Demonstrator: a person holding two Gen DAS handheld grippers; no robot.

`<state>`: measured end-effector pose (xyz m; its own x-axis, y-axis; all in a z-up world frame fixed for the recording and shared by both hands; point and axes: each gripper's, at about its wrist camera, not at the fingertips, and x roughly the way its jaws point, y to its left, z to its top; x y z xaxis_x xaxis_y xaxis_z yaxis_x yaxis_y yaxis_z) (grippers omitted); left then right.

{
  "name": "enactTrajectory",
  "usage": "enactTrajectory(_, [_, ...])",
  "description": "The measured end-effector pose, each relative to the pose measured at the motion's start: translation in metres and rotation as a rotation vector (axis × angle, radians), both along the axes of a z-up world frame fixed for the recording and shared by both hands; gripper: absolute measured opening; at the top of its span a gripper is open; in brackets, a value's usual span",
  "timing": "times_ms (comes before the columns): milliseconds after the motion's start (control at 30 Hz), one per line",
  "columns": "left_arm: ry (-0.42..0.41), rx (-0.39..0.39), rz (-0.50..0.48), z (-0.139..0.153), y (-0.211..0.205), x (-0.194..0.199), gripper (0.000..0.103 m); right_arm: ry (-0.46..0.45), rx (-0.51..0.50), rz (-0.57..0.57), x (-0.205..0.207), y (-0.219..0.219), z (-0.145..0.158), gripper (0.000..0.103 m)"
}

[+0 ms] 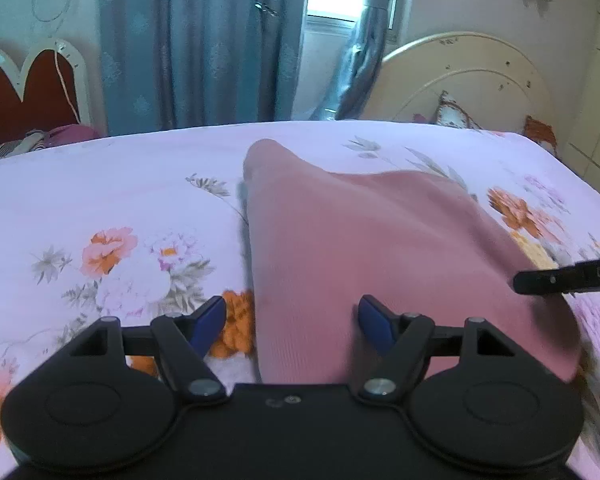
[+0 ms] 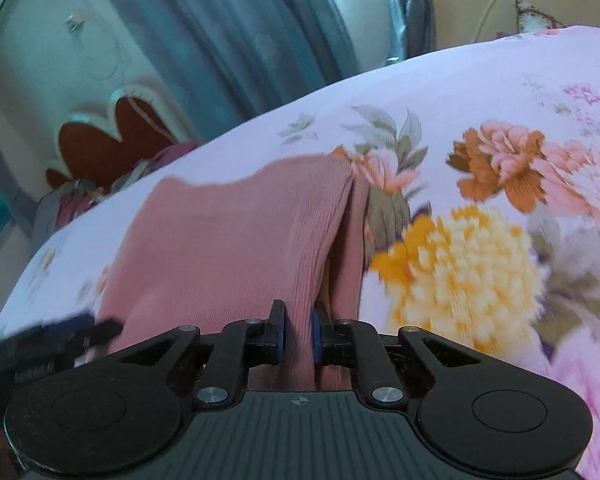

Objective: Fold small clothes

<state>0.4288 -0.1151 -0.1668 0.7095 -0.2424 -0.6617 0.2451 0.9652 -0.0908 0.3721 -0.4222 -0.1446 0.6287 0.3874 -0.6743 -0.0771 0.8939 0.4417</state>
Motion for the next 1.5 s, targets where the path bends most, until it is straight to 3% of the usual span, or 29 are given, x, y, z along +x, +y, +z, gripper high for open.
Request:
enactTrajectory(233, [0.105, 0.006, -0.049, -0.024, -0.005, -0.029, 0.067, 0.021, 0.030, -0.017, -0.041, -0.004, 0.000, 0.011])
enactTrajectory(433, [0.112, -0.023, -0.037, -0.028, -0.002, -0.030, 0.064, 0.056, -0.036, 0.029, -0.058, 0.010, -0.010, 0.011])
enactTrajectory(500, [0.113, -0.030, -0.045, -0.027, -0.002, -0.032, 0.057, 0.046, -0.081, 0.018, -0.061, 0.012, -0.007, 0.011])
enactTrajectory(567, [0.114, -0.029, -0.049, -0.025, -0.003, -0.033, 0.056, 0.019, -0.133, -0.001, -0.064, 0.010, -0.001, 0.006])
enactTrajectory(667, [0.110, -0.011, -0.053, -0.027, -0.006, -0.035, 0.059, 0.068, -0.185, -0.009, -0.056, 0.006, -0.017, 0.006])
enactTrajectory(833, [0.040, -0.003, -0.045, -0.001, -0.003, -0.037, 0.060, -0.013, -0.186, -0.035, -0.054, 0.001, 0.011, 0.007])
enactTrajectory(967, [-0.024, -0.041, -0.023, 0.020, 0.002, -0.022, 0.059, -0.101, -0.170, -0.035, -0.039, 0.009, 0.035, 0.007])
enactTrajectory(1167, [-0.071, -0.020, -0.039, 0.026, -0.014, 0.023, 0.044, -0.159, -0.202, -0.018, 0.011, 0.048, 0.042, 0.008])
enactTrajectory(1333, [-0.067, 0.028, -0.075, 0.007, -0.028, 0.051, 0.040, -0.155, -0.239, -0.030, 0.050, 0.073, 0.023, 0.008])
enactTrajectory(1433, [-0.025, 0.034, -0.065, -0.014, -0.024, 0.057, 0.042, -0.104, -0.331, -0.034, 0.069, 0.074, -0.010, 0.008])
enactTrajectory(1467, [-0.038, 0.036, -0.073, -0.015, -0.023, 0.053, 0.042, -0.067, -0.334, -0.026, 0.073, 0.070, -0.023, 0.007])
enactTrajectory(1500, [-0.043, 0.051, -0.082, -0.013, -0.025, 0.052, 0.041, -0.088, -0.307, -0.028, 0.071, 0.064, -0.027, 0.007])
